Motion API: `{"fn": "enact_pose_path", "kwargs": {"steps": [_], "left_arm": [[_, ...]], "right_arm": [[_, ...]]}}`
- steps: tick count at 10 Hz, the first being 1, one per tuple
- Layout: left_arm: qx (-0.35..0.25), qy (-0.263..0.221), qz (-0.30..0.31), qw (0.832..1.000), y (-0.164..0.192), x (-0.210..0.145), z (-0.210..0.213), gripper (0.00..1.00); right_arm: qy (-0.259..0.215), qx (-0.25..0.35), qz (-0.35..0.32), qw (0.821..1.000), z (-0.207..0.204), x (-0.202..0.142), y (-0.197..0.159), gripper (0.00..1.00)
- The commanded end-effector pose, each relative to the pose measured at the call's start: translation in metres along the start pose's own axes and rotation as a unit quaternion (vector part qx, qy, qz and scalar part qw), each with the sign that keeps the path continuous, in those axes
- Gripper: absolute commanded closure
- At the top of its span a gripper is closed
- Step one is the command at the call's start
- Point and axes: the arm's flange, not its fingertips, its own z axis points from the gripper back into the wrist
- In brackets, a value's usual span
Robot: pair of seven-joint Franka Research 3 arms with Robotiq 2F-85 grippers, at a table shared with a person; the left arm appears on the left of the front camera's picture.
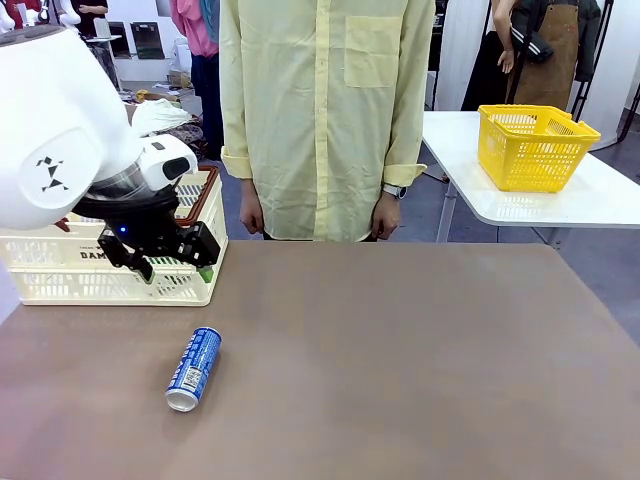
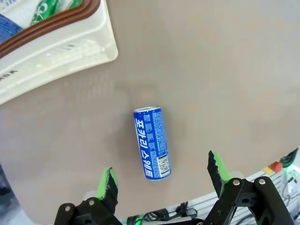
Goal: Place the drinks into the Shopping basket.
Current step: Pick up one drink and place it into the Shopping basket.
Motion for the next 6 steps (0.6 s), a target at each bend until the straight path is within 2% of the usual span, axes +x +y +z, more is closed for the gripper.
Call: {"fn": "enact_pose_path", "kwargs": {"steps": [1, 4, 6], "left_arm": [[0.008, 0.028, -0.033, 0.999, 0.01, -0.011, -0.03, 0.0], [0.01, 0.058, -0.047, 0.997, 0.017, -0.022, -0.092, 0.0], [0.009, 0.107, -0.036, 0.994, 0.019, -0.035, -0.128, 0.0]], "right_arm": [[-0.004, 0.01, -0.006, 1.0, 0.0, 0.002, 0.006, 0.0], [-0.004, 0.01, -0.006, 1.0, 0.0, 0.002, 0.006, 0.0], [-0.004, 0.01, -0.006, 1.0, 0.0, 0.002, 0.006, 0.0]]}}
